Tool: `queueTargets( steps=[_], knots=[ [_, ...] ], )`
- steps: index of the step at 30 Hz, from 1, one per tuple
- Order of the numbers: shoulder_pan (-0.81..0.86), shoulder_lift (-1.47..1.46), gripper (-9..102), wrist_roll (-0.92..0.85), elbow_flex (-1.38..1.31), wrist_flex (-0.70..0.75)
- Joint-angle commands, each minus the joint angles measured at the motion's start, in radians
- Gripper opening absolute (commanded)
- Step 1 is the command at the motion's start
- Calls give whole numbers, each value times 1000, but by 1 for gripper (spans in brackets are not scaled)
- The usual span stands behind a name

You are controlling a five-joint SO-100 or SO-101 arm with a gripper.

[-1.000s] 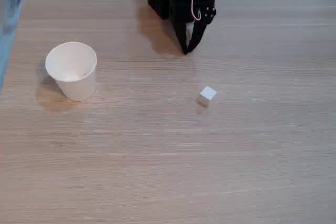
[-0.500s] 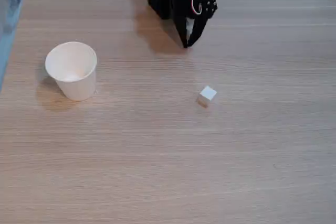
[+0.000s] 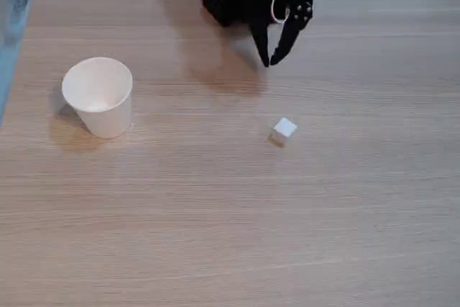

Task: Grasp a block and put it in the bin.

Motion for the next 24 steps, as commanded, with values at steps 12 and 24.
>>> queueTargets(
  steps=[12,24],
  knots=[
    [-3,-123,21,356,-97,-84],
    [-23,-241,31,522,-175,-114]
  ],
)
